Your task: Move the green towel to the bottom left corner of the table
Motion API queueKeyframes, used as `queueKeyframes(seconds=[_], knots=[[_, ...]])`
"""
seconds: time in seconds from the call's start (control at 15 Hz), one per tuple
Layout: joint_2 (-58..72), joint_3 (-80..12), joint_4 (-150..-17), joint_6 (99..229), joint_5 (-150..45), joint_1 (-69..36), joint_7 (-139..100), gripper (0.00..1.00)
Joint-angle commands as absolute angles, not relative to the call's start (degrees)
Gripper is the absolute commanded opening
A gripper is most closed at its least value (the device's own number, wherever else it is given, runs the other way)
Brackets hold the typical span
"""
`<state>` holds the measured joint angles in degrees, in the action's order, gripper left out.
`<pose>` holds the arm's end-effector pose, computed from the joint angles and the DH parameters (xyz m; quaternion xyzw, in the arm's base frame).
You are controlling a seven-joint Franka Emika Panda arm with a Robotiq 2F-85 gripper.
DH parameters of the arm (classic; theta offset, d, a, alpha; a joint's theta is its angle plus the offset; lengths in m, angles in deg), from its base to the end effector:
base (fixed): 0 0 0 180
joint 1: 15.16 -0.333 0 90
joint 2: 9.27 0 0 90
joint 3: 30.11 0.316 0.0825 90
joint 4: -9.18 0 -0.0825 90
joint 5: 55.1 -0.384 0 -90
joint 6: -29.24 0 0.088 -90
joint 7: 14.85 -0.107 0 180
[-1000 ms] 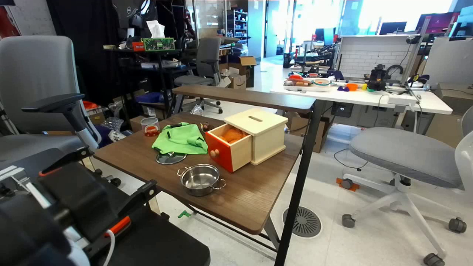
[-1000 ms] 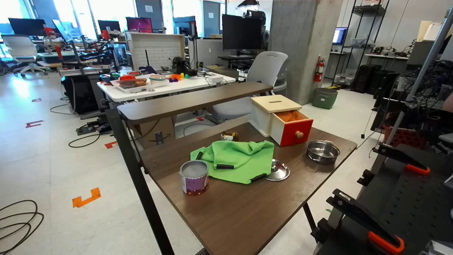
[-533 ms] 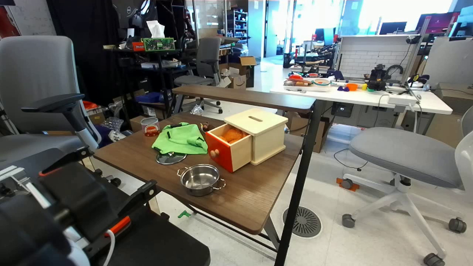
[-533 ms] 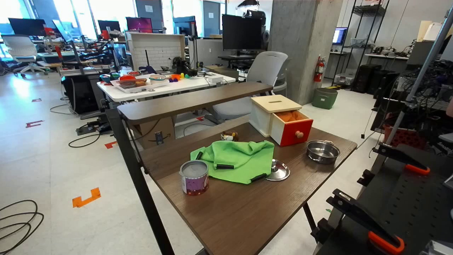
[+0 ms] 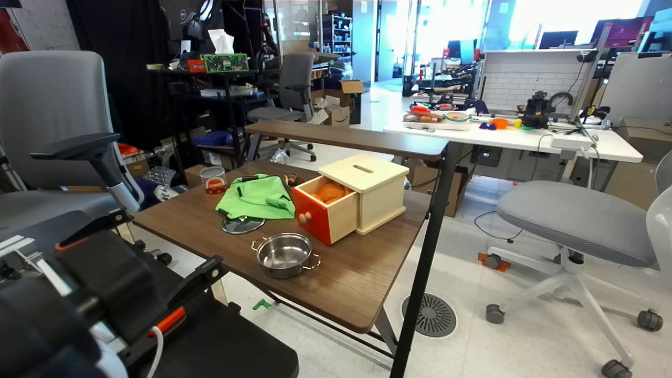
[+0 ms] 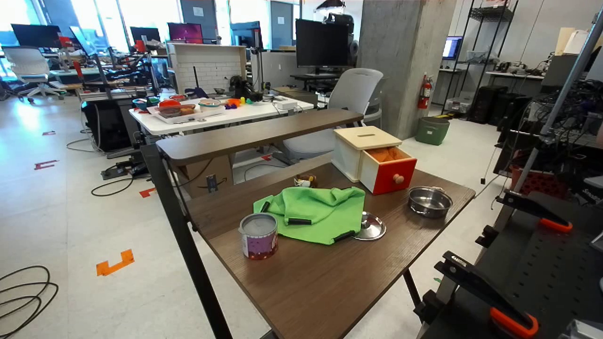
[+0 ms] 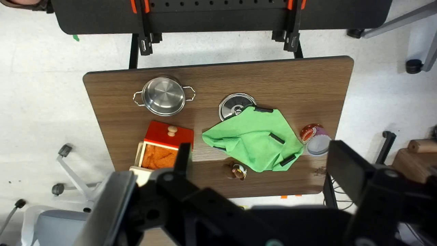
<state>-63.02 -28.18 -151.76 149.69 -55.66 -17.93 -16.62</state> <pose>0.2944 0.0243 0.4676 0.9931 0.0182 0.1156 0.0033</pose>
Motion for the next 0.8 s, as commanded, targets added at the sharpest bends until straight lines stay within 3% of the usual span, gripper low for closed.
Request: queueKeyframes(seconds=[0.0, 0.33, 0.73], knots=[[-61.74, -27.25, -151.6, 151.5, -55.22, -17.44, -17.11, 1.0], [-54.44, -24.95, -150.66, 154.27, -55.83, -17.45, -20.3, 1.0], [-36.57, -24.57, -149.07, 171.03, -56.77, -17.68, -23.32, 1.0]])
